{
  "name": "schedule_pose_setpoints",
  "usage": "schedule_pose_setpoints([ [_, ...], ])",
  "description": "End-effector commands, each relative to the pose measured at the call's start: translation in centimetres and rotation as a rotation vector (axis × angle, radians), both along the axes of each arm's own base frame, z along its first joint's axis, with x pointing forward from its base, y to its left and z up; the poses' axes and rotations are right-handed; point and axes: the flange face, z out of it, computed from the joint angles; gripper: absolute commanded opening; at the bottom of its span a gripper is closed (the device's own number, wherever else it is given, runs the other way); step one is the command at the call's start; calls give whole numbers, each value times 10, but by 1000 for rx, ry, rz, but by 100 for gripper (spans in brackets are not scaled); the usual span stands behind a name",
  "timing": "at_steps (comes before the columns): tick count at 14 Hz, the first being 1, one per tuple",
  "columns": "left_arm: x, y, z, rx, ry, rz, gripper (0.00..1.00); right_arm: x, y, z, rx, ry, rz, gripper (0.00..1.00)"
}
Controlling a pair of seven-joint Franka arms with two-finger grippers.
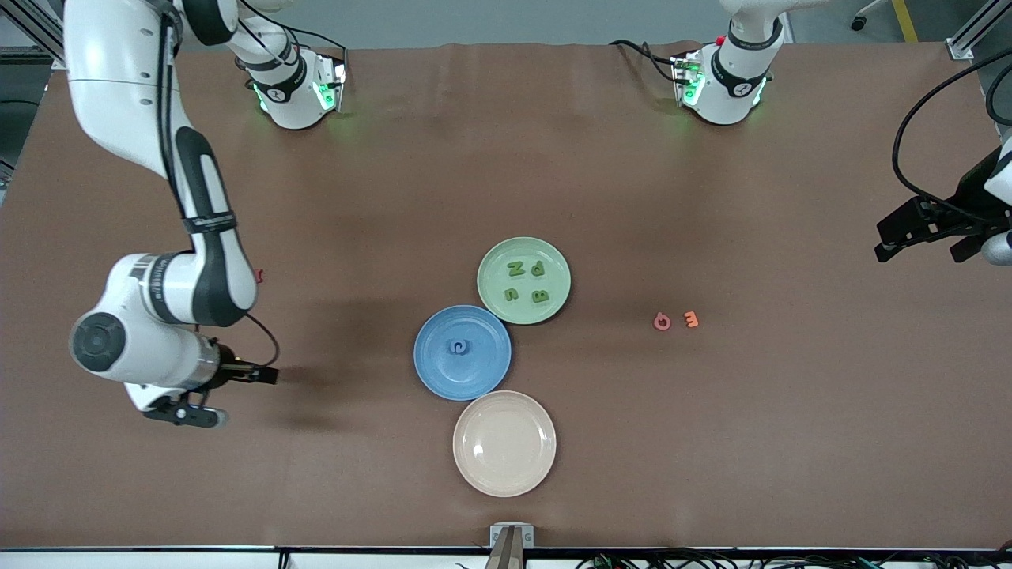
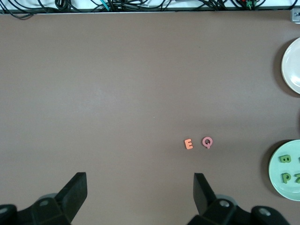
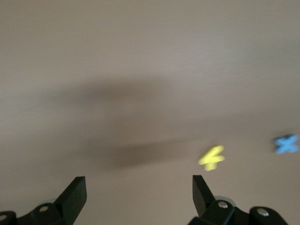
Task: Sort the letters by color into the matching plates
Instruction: 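Move the right gripper to the blue X and grasp it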
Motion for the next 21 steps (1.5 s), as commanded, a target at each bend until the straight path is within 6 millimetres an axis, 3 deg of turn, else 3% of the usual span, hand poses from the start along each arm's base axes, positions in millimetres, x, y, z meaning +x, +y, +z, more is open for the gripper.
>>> schedule_pose_setpoints([
  [1,3,2,4,-17,-6,2,100,-30,-44,-15,-17,-20,-19,100],
  [3,4,2,3,-18,-5,3,100,-41,-81,-33,-35,-38,-62,100],
  [4,5,2,2,-18,-2,3,100,-47,-88,-41,-43,-52,-48,100],
  [7,4,-15,1,-11,-2,-18,100,-55,-132,-50,-50,-61,1,100],
  [14,4,-8,1,-4,-4,-9,100,-59,-161,-72,-25,-71,63,97],
  [21,3,-12,3,0,-5,-14,100,-52,-170,-90,3,-89,78,93],
])
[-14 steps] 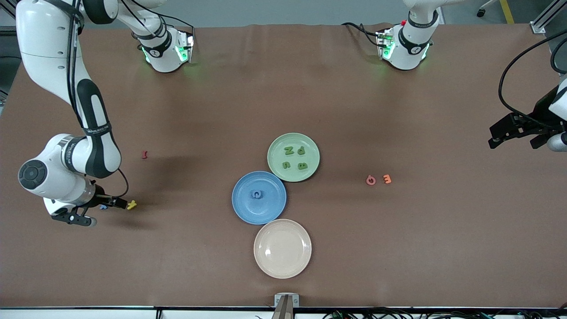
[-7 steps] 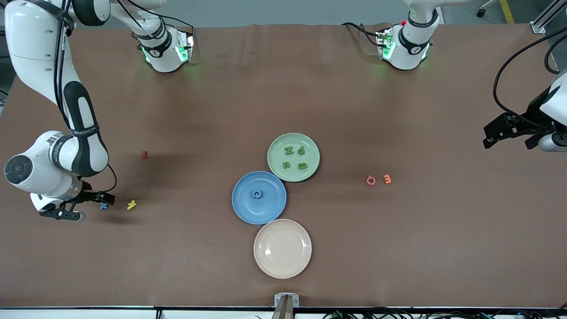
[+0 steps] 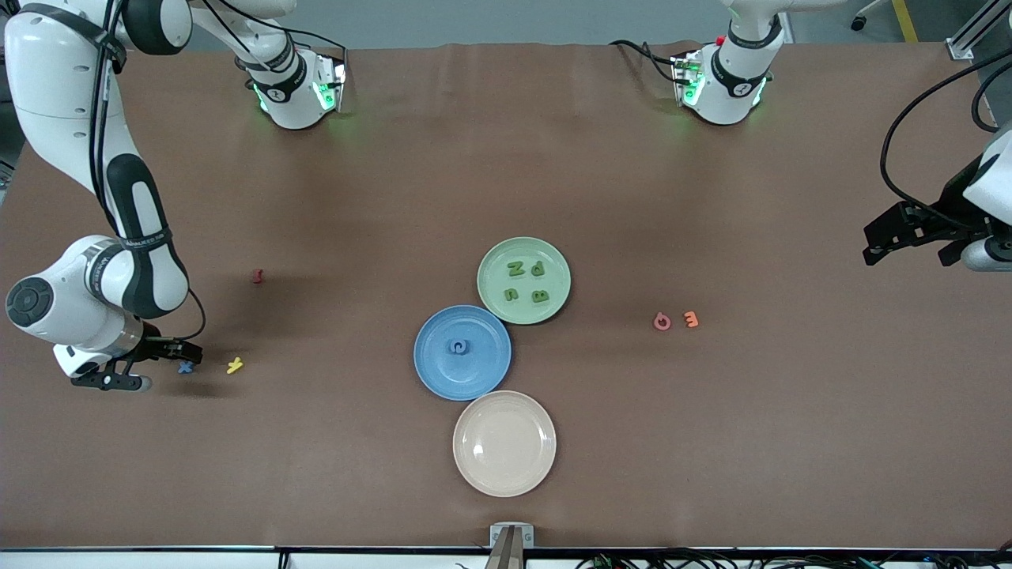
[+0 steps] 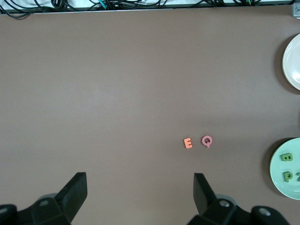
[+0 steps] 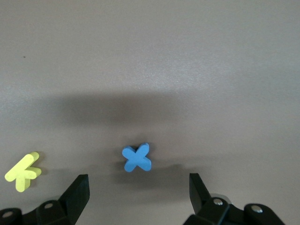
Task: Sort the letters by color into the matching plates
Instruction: 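Move the right gripper to the blue X and grasp it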
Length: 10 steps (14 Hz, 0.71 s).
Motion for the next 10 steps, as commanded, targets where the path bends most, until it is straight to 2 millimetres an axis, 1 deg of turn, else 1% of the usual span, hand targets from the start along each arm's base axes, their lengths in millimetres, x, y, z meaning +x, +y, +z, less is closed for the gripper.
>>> schedule_pose_setpoints([
  [1,1,0,7,-13,-11,-1,100,7,-4,-6,40,-25,23,89],
  [3,1,1,8,-16,-14,0,100,11,-10,-12,40,-36,41,80],
  [7,1,0,8,-31,-12,0,100,13,-9,-13,41,-39,45,57],
  [9,-1,0,12,-33,-19,5,100,13,-7,-15,42,-37,40,51],
  [10,-2,1,11,-35,-17,6,100,13,-7,-16,42,-35,40,45],
])
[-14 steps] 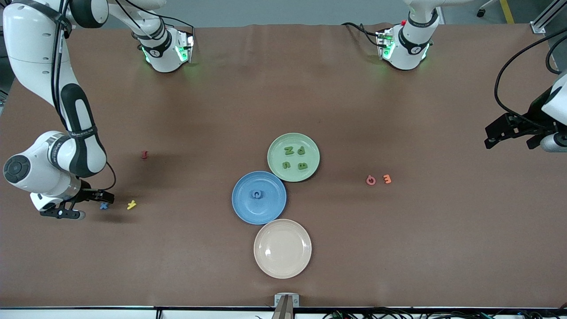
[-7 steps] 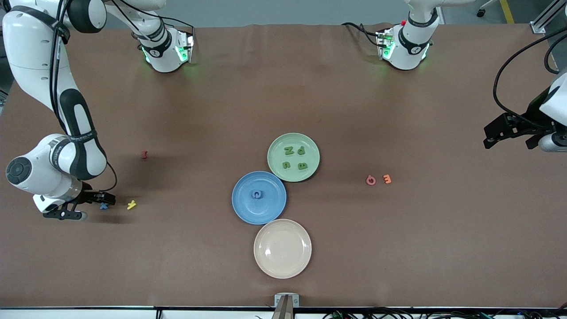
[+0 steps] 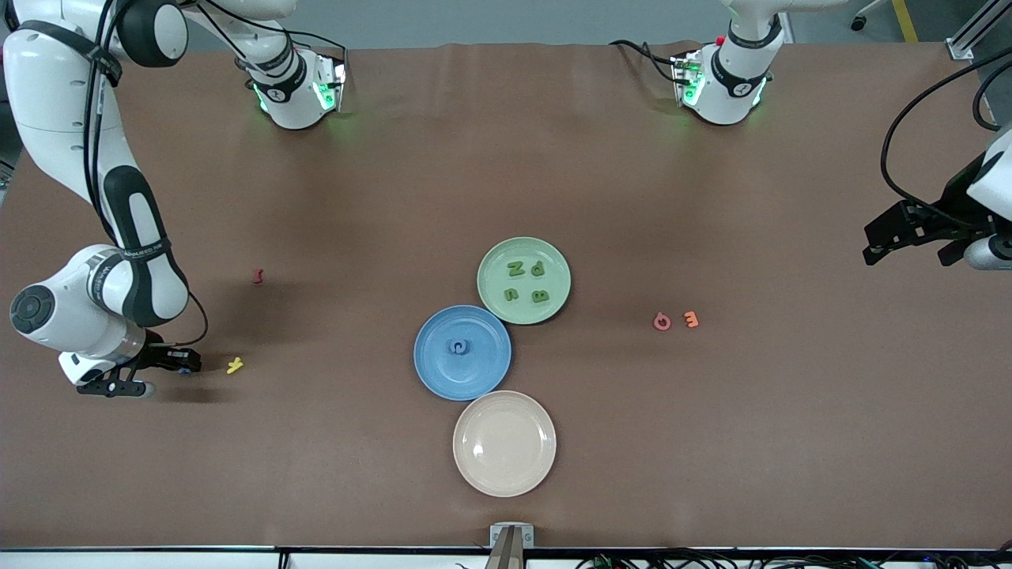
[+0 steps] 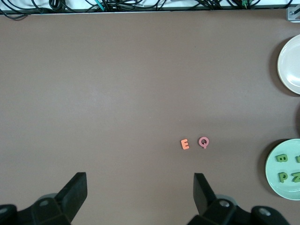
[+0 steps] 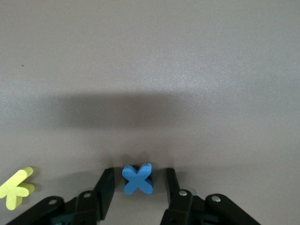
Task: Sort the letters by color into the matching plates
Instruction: 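Carry the blue X over the blue plate with the right gripper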
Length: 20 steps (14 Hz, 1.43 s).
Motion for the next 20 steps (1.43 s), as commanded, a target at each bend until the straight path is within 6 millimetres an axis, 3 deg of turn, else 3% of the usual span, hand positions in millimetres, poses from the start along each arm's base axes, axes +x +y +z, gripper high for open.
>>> schedule_pose_setpoints([
  [1,-3,1,8,-19,-11,3,100,4,1,-3,20,-13,7,34],
  [4,-6,1,8,-20,-25,3,100,5,4,-1,23,-11,9,4],
  [6,-11,1,6,-20,-40,4,100,8,13,4,25,-12,22,0],
  [8,-13,2,4,-19,-45,4,100,16,37,18,32,-22,-2,0],
  [13,-33,1,10,-16,-39,1,100,40,144,53,81,60,-155,0],
  [17,-38,-1,12,-9,7,0,100,43,268,76,81,107,-332,0],
  [20,-40,2,14,-12,21,3,100,30,362,91,83,114,-452,0],
])
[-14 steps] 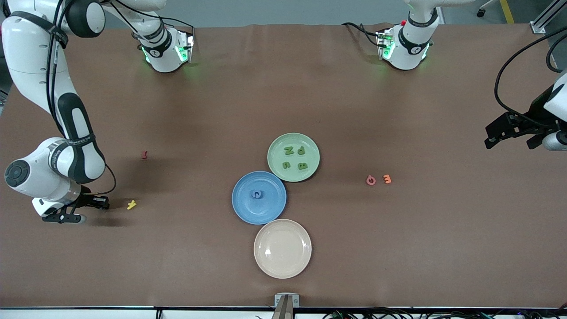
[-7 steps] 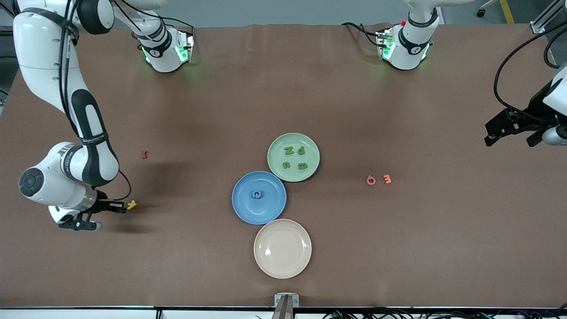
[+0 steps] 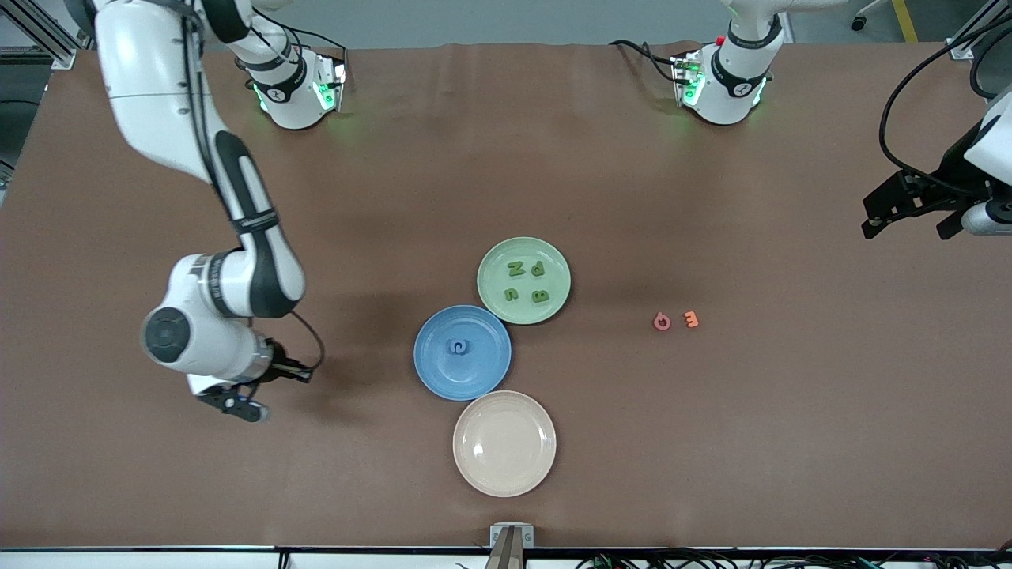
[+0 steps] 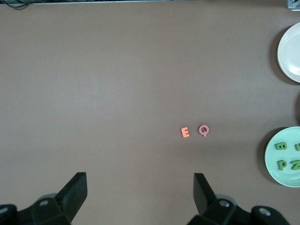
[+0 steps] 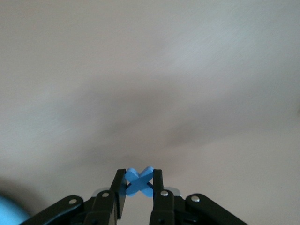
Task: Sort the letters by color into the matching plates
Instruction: 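Carry the blue X over the blue plate with the right gripper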
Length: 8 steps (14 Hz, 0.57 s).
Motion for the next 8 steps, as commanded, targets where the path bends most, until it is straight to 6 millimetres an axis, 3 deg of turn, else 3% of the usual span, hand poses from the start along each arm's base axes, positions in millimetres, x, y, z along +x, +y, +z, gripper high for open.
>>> schedule_pose_setpoints([
  [1,-7,1,8,-19,5,4,100,-15,73,11,-4,7,-105,0],
  [5,-4,3,10,-17,12,6,100,-33,153,18,-3,-11,-205,0],
  [8,-4,2,10,-17,12,3,100,-42,193,12,-5,-16,-248,0],
])
